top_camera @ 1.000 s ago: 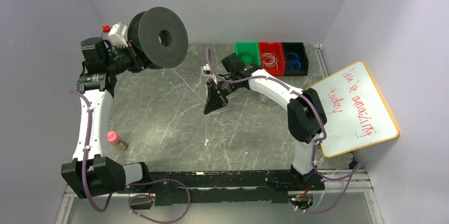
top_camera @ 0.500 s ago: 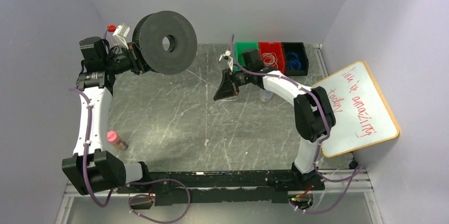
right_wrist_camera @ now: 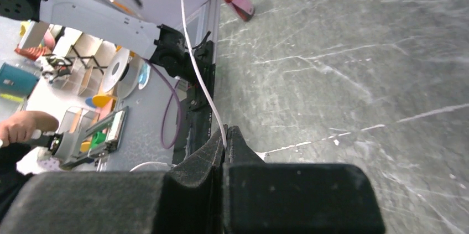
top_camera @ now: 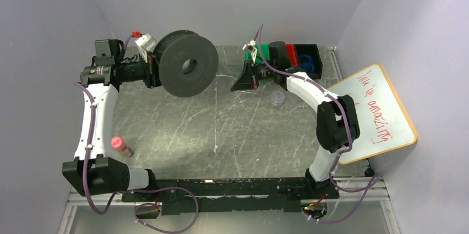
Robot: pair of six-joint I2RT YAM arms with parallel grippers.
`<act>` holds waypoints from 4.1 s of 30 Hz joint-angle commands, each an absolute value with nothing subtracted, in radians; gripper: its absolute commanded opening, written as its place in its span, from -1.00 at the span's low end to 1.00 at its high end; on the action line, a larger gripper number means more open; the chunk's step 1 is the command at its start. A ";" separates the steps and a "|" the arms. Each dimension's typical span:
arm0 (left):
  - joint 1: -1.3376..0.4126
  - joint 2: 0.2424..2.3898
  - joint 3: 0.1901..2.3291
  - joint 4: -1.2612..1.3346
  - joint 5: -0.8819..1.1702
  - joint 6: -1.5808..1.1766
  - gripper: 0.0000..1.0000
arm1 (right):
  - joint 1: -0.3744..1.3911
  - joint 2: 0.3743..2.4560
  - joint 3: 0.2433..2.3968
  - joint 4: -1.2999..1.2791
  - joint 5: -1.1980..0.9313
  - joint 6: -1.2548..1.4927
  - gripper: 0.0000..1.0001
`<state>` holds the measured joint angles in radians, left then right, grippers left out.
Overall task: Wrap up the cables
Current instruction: Wrap the cable around the cable reel.
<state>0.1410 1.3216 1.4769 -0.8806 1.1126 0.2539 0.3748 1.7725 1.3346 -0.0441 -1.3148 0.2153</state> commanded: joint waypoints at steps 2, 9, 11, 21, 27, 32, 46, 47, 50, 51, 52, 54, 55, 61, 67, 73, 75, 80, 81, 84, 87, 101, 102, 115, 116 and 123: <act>0.053 1.267 1.514 -1.076 1.019 0.544 -0.95 | 0.337 1.723 1.330 0.019 -1.300 0.252 -1.00; -0.076 1.217 1.412 -0.981 0.751 0.532 -0.95 | 0.325 1.691 1.331 0.023 -1.331 0.260 -1.00; -0.101 1.213 1.395 -0.947 0.684 0.515 -0.95 | 0.322 1.681 1.331 0.025 -1.343 0.262 -1.00; -0.220 1.229 1.327 -0.833 0.382 0.495 -0.95 | 0.306 1.634 1.304 0.104 -1.398 0.327 -1.00; -0.276 1.241 1.292 -0.756 0.266 0.452 -0.95 | 0.306 1.634 1.272 0.210 -1.410 0.413 -0.91; -0.310 1.274 1.278 -0.692 0.147 0.393 -0.95 | 0.309 1.634 1.233 0.353 -1.428 0.540 -0.89; -0.462 1.353 1.282 -0.655 -0.165 0.366 -0.95 | 0.355 1.600 1.221 0.397 -1.423 0.561 -1.00; -0.470 1.362 1.286 -0.653 -0.188 0.359 -0.95 | 0.359 1.597 1.224 0.374 -1.420 0.541 -1.00; -0.491 1.396 1.304 -0.652 -0.259 0.326 -0.95 | 0.373 1.593 1.233 0.337 -1.417 0.507 -1.00; -0.495 1.408 1.310 -0.654 -0.275 0.314 -0.95 | 0.379 1.591 1.233 0.336 -1.417 0.506 -1.00; -0.500 1.418 1.317 -0.656 -0.293 0.304 -0.95 | 0.384 1.588 1.233 0.337 -1.418 0.506 -1.00; -0.510 1.444 1.331 -0.664 -0.331 0.286 -0.95 | 0.396 1.577 1.233 0.330 -1.415 0.492 -1.00; -0.514 1.455 1.339 -0.668 -0.350 0.280 -0.95 | 0.402 1.571 1.234 0.318 -1.412 0.479 -1.00; -0.521 1.502 1.379 -0.675 -0.439 0.224 -0.95 | 0.438 1.549 1.263 0.178 -1.370 0.359 -0.92; -0.521 1.552 1.435 -0.722 -0.475 0.153 -0.95 | 0.472 1.538 1.273 0.140 -1.357 0.325 -0.87; -0.517 1.559 1.465 -0.739 -0.446 0.111 -0.95 | 0.507 1.551 1.278 0.099 -1.345 0.276 -0.86; -0.512 1.563 1.479 -0.750 -0.432 0.101 -0.95 | 0.521 1.564 1.287 0.073 -1.340 0.255 -0.86; -0.502 1.594 1.531 -0.776 -0.412 0.061 -0.95 | 0.585 1.603 1.316 -0.007 -1.319 0.178 -0.86; -0.501 1.605 1.543 -0.783 -0.413 0.052 -0.95 | 0.599 1.614 1.328 -0.039 -1.313 0.157 -0.86; -0.500 1.629 1.569 -0.799 -0.423 0.031 -0.95 | 0.631 1.640 1.366 -0.128 -1.293 0.091 -0.87; -0.492 1.646 1.593 -0.818 -0.415 0.007 -0.95 | 0.663 1.657 1.391 -0.208 -1.267 0.017 -0.88; -0.293 1.598 1.683 -0.843 0.040 -0.182 -0.95 | 0.744 1.786 1.455 -0.332 -1.204 -0.081 -0.91; -0.284 1.588 1.679 -0.836 0.068 -0.189 -0.95 | 0.747 1.794 1.458 -0.333 -1.206 -0.079 -0.91; -0.114 1.382 1.529 -0.622 0.499 -0.260 -0.95 | 0.725 1.819 1.465 -0.347 -1.217 -0.085 -0.92; -0.106 1.370 1.517 -0.611 0.533 -0.257 -0.95 | 0.719 1.818 1.461 -0.338 -1.221 -0.077 -0.92; -0.058 1.301 1.456 -0.577 0.724 -0.230 -0.95 | 0.645 1.795 1.417 -0.235 -1.267 0.010 -0.92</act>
